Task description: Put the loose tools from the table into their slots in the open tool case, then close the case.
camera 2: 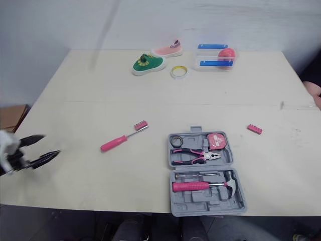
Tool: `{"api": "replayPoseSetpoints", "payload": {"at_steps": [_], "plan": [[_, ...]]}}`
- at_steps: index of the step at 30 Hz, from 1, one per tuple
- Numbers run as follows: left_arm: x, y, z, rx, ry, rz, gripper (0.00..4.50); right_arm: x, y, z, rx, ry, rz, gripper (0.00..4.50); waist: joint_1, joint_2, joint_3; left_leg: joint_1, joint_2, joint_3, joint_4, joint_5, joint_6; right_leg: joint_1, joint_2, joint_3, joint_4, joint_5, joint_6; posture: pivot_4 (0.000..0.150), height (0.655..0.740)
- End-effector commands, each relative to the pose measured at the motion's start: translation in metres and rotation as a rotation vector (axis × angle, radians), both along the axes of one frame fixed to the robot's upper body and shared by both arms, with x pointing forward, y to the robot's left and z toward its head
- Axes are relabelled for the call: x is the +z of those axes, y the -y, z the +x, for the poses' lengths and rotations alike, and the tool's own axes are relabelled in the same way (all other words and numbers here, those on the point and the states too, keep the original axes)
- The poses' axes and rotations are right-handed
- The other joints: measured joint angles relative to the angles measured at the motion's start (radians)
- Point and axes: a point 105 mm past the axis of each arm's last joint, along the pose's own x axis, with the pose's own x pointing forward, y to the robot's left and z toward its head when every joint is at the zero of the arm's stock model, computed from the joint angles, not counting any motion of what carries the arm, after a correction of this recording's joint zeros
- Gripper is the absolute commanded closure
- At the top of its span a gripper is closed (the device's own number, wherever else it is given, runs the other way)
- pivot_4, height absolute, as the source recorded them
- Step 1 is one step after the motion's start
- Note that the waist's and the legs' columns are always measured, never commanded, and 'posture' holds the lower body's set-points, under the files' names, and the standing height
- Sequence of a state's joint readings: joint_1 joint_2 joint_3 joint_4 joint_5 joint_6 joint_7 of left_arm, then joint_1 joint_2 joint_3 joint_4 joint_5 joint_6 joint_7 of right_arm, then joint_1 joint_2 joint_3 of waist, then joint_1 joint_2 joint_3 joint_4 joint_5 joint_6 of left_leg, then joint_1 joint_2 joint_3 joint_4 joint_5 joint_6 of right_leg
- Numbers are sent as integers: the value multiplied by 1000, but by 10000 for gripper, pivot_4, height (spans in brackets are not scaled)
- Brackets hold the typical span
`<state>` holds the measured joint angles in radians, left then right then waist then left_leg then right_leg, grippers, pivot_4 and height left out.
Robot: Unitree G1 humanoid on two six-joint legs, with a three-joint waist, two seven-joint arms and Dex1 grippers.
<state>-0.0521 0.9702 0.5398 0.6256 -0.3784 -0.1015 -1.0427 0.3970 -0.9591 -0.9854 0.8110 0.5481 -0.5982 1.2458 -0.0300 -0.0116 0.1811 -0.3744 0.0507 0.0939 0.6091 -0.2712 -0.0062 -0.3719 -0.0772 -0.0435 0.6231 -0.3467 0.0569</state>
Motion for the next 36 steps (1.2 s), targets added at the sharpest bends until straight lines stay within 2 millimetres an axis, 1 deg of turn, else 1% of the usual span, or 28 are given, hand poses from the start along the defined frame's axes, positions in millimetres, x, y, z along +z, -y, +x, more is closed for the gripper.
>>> {"api": "replayPoseSetpoints", "payload": {"at_steps": [1,2,3,6,8,11,14,17,22,24,26,29,31,33,34,36], "plan": [[14,-21,-6,101,81,29,309,-2,4,-1,-17,21,-10,0,1,-2,0,0,0,0,0,0,-1,0,0,-1,1,0,-1,1500,7400],[16,-20,-5,101,93,23,309,-4,2,1,-4,20,-7,0,1,-2,0,0,0,0,0,-1,-3,0,0,-1,2,0,-1,1500,7400],[18,-15,-3,77,100,2,309,-8,-3,4,27,10,-6,0,1,-1,0,0,0,0,1,-2,-5,-1,-1,0,3,0,0,1500,7400],[19,14,3,-38,87,-47,309,-16,-18,17,100,26,9,0,4,-1,0,0,0,0,1,-1,-6,0,-2,-1,3,1,1,1500,7400],[20,25,7,-72,85,-47,309,-19,-26,23,136,30,15,0,4,0,0,0,0,1,1,-1,-6,1,-3,-1,4,1,2,1500,7400],[30,44,18,-128,110,-75,309,-14,-38,39,195,70,31,0,2,0,0,0,0,1,1,0,-6,0,-3,-1,5,1,2,1500,7400],[37,68,32,-188,106,-81,309,-10,-62,57,297,98,52,0,1,0,0,0,0,1,1,1,-6,1,-2,-1,5,1,2,1500,7400],[43,95,56,-233,84,-94,309,-3,-92,77,399,150,80,0,3,0,0,0,0,2,1,2,-6,1,-1,-2,6,2,4,1500,7400],[54,127,97,-279,78,-140,309,4,-133,96,519,185,126,0,6,0,1,0,-2,2,3,6,-4,1,-1,-1,7,4,7,1500,7400],[50,142,113,-309,60,-113,309,7,-147,100,559,192,137,0,7,-1,1,-1,-2,2,3,9,-1,1,-1,-2,7,4,7,1500,7400],[45,155,125,-346,36,-90,309,12,-154,102,569,206,152,0,11,-2,2,-1,-3,2,3,10,-2,1,0,-2,8,4,8,1500,7400],[37,165,138,-365,1,-96,309,18,-164,105,588,223,164,0,12,-4,3,-1,-3,4,4,13,-6,0,0,-1,8,5,9,1500,7400],[28,174,148,-379,-17,-57,309,21,-180,105,641,222,180,0,9,-7,5,-1,-3,5,4,13,-7,-1,1,0,9,5,9,1500,7400],[21,183,158,-371,-26,-28,309,28,-197,107,675,243,248,0,8,-11,7,-2,-2,5,4,14,-8,-3,2,0,11,5,9,1500,7400],[17,192,159,-404,-38,-35,309,32,-206,108,695,258,274,0,7,-13,8,-2,-2,5,4,14,-8,-3,2,0,11,5,9,1500,7400],[14,198,166,-389,-20,-22,309,34,-222,108,743,252,280,0,6,-15,9,-2,-2,5,5,14,-8,-3,2,0,14,5,9,1500,7400]]}}
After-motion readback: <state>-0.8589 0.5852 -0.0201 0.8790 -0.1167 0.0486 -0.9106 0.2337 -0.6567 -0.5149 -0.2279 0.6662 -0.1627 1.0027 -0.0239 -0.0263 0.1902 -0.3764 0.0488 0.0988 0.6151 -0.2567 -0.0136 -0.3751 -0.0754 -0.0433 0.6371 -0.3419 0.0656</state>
